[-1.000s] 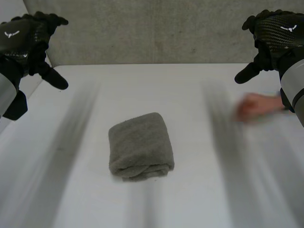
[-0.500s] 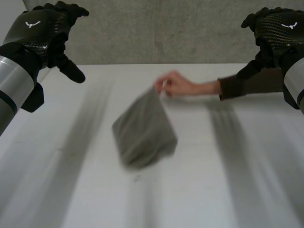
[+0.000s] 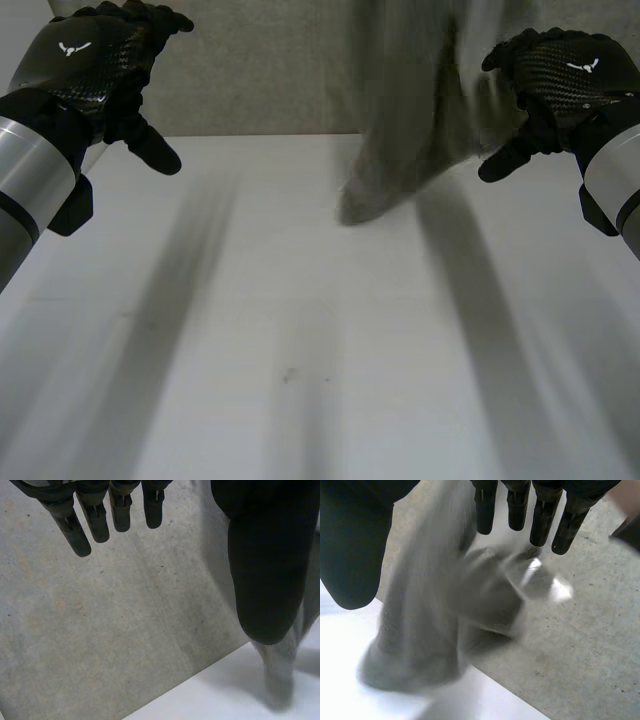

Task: Fold the towel.

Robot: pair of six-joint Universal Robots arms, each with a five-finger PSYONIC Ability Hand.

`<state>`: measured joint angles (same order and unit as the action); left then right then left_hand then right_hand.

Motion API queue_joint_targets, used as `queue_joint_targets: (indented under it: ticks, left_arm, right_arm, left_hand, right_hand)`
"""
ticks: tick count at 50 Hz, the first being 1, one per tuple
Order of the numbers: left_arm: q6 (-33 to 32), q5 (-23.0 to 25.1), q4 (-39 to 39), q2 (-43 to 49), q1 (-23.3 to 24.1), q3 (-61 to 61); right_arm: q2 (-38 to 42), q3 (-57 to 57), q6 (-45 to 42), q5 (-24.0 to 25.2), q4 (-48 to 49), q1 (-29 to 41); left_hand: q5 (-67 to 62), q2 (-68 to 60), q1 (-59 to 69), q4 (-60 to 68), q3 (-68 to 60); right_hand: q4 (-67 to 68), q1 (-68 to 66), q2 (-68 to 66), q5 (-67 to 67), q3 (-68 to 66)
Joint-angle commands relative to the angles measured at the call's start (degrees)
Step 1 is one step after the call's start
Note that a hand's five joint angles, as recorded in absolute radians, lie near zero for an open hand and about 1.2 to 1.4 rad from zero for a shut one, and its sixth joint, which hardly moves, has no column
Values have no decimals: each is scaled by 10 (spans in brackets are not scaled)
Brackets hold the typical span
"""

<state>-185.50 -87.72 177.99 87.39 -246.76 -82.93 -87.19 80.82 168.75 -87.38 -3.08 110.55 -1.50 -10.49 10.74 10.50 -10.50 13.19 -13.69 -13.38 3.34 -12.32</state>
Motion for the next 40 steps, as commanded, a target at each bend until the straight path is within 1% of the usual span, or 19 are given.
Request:
queue_joint_targets:
  ticks: [1, 32, 40]
  left_arm:
    - [1, 0, 0, -1, 1, -3]
    - [1, 1, 7, 8, 1, 0]
    - [0, 4, 8, 39, 1, 2]
  right_arm:
    - [-1, 2, -1, 0, 0, 0]
    - [-4, 1, -2, 1, 4, -1]
    - [-4, 1, -3, 1, 1, 0]
  left_hand:
    - [-2, -12, 10, 12, -12]
    - [-2, -12, 10, 12, -12]
    - [-11, -21, 18, 21, -21]
  right_hand:
    - [-32, 37, 34, -33, 23]
    - [-32, 37, 34, -33, 23]
    - [-32, 37, 34, -33, 23]
